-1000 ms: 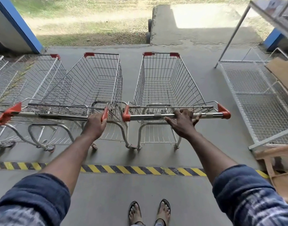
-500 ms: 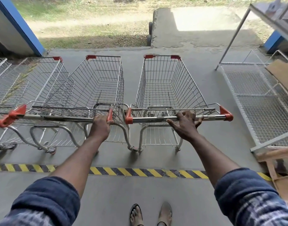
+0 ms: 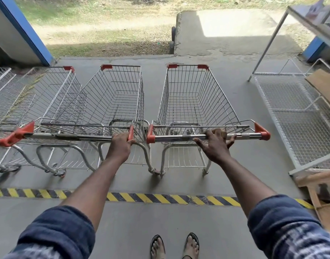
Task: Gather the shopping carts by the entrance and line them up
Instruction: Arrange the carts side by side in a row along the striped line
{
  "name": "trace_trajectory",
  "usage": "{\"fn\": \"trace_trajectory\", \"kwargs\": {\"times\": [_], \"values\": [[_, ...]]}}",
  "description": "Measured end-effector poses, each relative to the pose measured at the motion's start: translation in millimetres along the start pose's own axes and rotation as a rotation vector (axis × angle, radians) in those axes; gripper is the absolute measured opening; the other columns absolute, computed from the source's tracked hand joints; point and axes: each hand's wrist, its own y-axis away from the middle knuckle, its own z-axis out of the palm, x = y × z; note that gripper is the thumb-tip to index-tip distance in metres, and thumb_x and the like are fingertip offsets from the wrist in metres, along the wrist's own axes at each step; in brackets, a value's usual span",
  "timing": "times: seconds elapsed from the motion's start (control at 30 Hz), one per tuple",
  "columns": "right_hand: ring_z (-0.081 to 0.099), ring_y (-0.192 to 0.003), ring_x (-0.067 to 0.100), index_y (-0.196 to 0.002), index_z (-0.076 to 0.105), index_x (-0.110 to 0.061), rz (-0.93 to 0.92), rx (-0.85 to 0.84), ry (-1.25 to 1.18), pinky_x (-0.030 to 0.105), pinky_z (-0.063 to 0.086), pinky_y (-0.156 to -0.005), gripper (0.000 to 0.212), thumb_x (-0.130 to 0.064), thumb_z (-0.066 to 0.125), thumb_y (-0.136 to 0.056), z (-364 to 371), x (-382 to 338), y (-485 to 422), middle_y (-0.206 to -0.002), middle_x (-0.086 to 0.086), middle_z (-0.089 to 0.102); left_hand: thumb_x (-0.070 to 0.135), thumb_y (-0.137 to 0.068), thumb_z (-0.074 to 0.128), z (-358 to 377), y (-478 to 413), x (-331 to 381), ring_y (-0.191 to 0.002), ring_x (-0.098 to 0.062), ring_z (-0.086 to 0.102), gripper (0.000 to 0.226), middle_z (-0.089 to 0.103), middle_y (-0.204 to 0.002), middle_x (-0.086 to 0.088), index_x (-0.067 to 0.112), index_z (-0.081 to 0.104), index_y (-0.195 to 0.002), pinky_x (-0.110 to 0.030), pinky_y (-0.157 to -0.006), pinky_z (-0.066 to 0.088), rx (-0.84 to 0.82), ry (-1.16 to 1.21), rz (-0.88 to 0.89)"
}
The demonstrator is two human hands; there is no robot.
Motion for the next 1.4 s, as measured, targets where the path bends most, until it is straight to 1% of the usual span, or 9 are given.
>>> {"fn": "trace_trajectory", "kwargs": {"times": [0.17,0.3,0.57,0.67,0.8,0.93,1.0,1.13,1.4], "values": [[0.019,-0.14,0.026,-0.122,0.051,-0.036,0.005,-0.01,0.002,0.066,-0.016,-0.112,0.063,-0.083,0.034,-0.083,-0.4,1.7,0.6,-0.133,0.003,0.036,0.019,-0.081,0.08,-1.7,3.5,1.1,-0.094,-0.025,0.05,0.029,0.063,-0.097,-0.009,0.006,0.065,-0.102,-0.035,-0.078,0.039,-0.034,-0.014,-0.008],[0.022,-0.138,0.026,-0.12,0.052,-0.037,0.007,0.005,0.014,0.067,-0.012,-0.113,0.063,-0.084,0.033,-0.083,1.5,4.1,0.0,-0.132,0.002,0.038,0.015,-0.083,0.077,-3.9,3.3,0.2,-0.092,-0.02,0.045,0.02,0.061,-0.097,-0.007,0.009,0.062,-0.095,-0.032,-0.074,0.031,-0.054,-0.041,-0.001],[0.021,-0.143,0.024,-0.124,0.056,-0.036,0.015,0.045,0.043,0.064,-0.015,-0.112,0.069,-0.085,0.032,-0.082,2.7,2.0,2.0,-0.136,0.003,0.042,0.017,-0.088,0.07,-5.3,4.6,-4.3,-0.095,-0.023,0.058,0.018,0.062,-0.096,0.003,0.03,0.059,-0.095,-0.032,-0.065,0.039,-0.04,-0.143,-0.043],[0.024,-0.141,0.025,-0.122,0.058,-0.035,0.031,0.055,0.059,0.065,-0.01,-0.114,0.07,-0.085,0.032,-0.081,2.4,1.3,3.5,-0.133,0.003,0.043,0.023,-0.089,0.071,-6.3,4.1,-1.8,-0.092,-0.023,0.06,0.015,0.063,-0.095,0.002,0.029,0.062,-0.099,-0.033,-0.067,0.04,-0.013,-0.168,-0.043],[0.028,-0.138,0.026,-0.121,0.059,-0.035,0.055,0.07,0.046,0.065,-0.005,-0.115,0.06,-0.079,0.041,-0.084,1.1,-3.1,6.2,-0.13,0.004,0.043,0.022,-0.088,0.071,-6.6,3.5,-4.1,-0.089,-0.025,0.061,0.012,0.063,-0.089,0.003,0.03,0.062,-0.088,-0.037,-0.072,0.05,-0.017,-0.12,-0.029],[0.03,-0.137,0.027,-0.121,0.059,-0.036,0.059,0.076,0.034,0.066,0.001,-0.116,0.057,-0.077,0.045,-0.085,1.5,-2.3,6.1,-0.129,0.003,0.044,0.024,-0.091,0.068,-6.2,2.9,-5.1,-0.083,-0.023,0.06,0.006,0.064,-0.087,0.002,0.029,0.064,-0.089,-0.031,-0.064,0.042,0.013,-0.111,-0.008],[0.028,-0.139,0.026,-0.121,0.059,-0.036,0.058,0.075,0.036,0.066,0.003,-0.115,0.056,-0.077,0.045,-0.085,1.9,-3.6,6.3,-0.131,0.004,0.044,0.024,-0.093,0.065,-6.0,2.7,-5.7,-0.083,-0.022,0.059,0.003,0.065,-0.089,0.0,0.027,0.066,-0.091,-0.03,-0.064,0.038,0.024,-0.134,0.013],[0.02,-0.145,0.026,-0.123,0.059,-0.034,0.076,0.048,0.034,0.067,-0.001,-0.115,0.058,-0.076,0.045,-0.085,1.7,-7.3,9.1,-0.138,0.006,0.044,0.027,-0.091,0.069,-5.6,3.0,-6.0,-0.09,-0.023,0.062,0.004,0.067,-0.091,-0.001,0.024,0.067,-0.093,-0.034,-0.067,0.046,0.025,-0.159,0.002],[0.007,-0.152,0.029,-0.127,0.055,-0.034,0.093,0.025,0.043,0.066,-0.002,-0.115,0.06,-0.076,0.044,-0.086,1.2,-8.1,10.3,-0.148,0.01,0.04,0.014,-0.094,0.058,-5.8,1.5,-3.2,-0.095,-0.025,0.06,0.014,0.065,-0.096,-0.004,0.021,0.066,-0.102,-0.038,-0.071,0.05,0.011,-0.16,-0.004]]}}
